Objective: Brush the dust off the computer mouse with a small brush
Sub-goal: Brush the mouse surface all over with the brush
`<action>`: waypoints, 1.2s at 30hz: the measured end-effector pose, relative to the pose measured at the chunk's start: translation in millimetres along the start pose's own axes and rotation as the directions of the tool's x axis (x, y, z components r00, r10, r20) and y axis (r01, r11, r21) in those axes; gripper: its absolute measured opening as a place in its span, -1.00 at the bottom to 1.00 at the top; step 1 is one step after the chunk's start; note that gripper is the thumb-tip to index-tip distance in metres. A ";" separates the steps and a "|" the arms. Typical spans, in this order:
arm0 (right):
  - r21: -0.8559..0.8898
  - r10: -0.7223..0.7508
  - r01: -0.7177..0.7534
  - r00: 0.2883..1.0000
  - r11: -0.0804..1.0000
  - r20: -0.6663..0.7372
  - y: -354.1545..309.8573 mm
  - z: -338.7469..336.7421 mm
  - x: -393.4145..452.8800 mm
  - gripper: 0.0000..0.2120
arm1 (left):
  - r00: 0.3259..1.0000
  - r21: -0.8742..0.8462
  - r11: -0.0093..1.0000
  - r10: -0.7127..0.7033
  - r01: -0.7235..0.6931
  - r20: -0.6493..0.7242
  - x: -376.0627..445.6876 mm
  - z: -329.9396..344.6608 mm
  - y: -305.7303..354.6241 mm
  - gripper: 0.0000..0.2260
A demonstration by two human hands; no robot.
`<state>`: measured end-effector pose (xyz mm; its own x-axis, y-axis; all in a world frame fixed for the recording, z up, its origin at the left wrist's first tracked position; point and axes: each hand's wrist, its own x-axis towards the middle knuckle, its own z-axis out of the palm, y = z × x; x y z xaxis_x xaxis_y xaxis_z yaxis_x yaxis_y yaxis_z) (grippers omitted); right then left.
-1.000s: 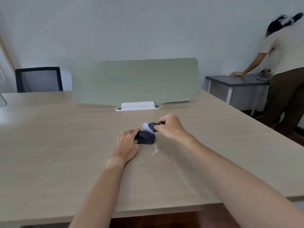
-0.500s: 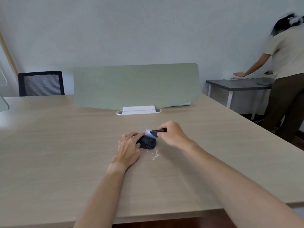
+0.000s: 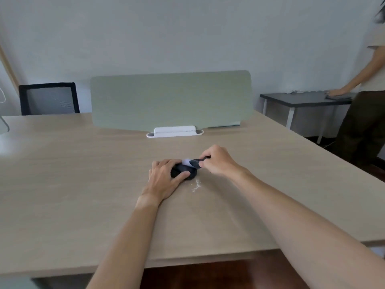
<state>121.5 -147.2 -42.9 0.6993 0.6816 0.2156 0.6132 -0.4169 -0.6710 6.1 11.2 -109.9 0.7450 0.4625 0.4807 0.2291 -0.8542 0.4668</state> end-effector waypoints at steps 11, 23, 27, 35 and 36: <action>-0.022 -0.011 0.011 1.000 1.000 0.022 1.1 -2.7 -6.3 -0.81 | 0.998 -0.081 0.995 -0.050 0.052 0.025 -4.1 1.7 3.6 -0.61; -0.014 -0.027 0.027 0.999 1.000 0.040 -2.2 -0.2 -0.6 -0.85 | 0.997 -0.059 0.998 -0.023 0.027 0.071 -1.5 1.5 1.1 -0.63; -0.005 0.043 -0.043 0.994 0.999 0.100 -3.8 -6.3 -1.0 -0.87 | 0.997 -0.031 0.999 -0.031 0.033 0.070 -2.4 1.1 1.3 -0.60; 0.023 -0.033 0.031 0.998 0.999 0.062 0.4 0.7 -0.4 -0.81 | 0.994 -0.021 0.999 -0.043 0.045 0.103 0.7 2.4 -2.1 -0.60; 0.004 -0.032 0.032 0.995 0.999 0.090 -0.4 1.8 -0.9 -0.79 | 0.993 -0.018 0.998 -0.053 0.055 0.105 1.1 2.8 -3.2 -0.60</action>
<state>119.9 -146.6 -44.1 0.6434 0.7458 0.1725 0.6337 -0.3924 -0.6667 7.9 13.8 -112.9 0.7938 0.4793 0.3744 0.2582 -0.8230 0.5060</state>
